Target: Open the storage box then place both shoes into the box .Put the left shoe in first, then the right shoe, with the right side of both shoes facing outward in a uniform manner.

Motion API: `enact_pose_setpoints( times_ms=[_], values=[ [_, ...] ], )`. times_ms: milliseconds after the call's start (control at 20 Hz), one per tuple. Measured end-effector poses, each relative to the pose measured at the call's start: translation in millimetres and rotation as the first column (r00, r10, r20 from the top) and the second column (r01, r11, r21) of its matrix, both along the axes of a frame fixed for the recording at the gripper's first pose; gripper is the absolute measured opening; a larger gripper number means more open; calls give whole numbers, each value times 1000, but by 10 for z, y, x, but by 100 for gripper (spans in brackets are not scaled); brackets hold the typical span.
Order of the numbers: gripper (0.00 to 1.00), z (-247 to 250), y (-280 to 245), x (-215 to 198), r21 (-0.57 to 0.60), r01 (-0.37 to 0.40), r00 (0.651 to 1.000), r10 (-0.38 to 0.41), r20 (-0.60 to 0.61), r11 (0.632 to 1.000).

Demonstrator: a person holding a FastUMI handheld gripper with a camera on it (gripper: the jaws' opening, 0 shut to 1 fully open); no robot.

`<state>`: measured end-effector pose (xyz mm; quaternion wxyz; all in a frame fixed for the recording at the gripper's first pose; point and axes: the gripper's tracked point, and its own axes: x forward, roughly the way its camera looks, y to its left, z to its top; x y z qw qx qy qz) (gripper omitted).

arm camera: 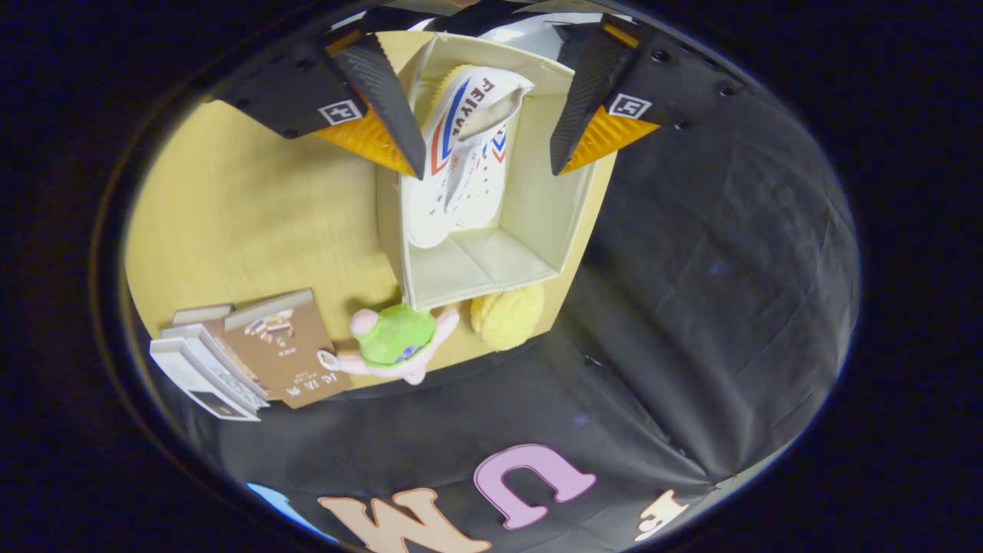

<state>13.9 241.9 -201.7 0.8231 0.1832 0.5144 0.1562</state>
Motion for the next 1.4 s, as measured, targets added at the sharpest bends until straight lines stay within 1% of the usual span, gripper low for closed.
enact_pose_setpoints(
  times_ms=[200, 350, 600, 900, 1150, 1400],
  values=[
    [100, 319, -236, 105, -17, -9, 990, 11, 139, 1000],
    [100, 547, -547, 174, -57, 6, 970, 8, 242, 998],
    [100, 867, -1247, 253, -145, 80, 923, -18, 385, 986],
    [100, 1097, -2096, 184, -245, 178, 879, -42, 475, 953],
    [100, 1366, -2717, 139, -300, 280, 821, -65, 567, 912],
    [100, 1660, -3174, 77, -304, 376, 742, -88, 664, 875]
  ],
)
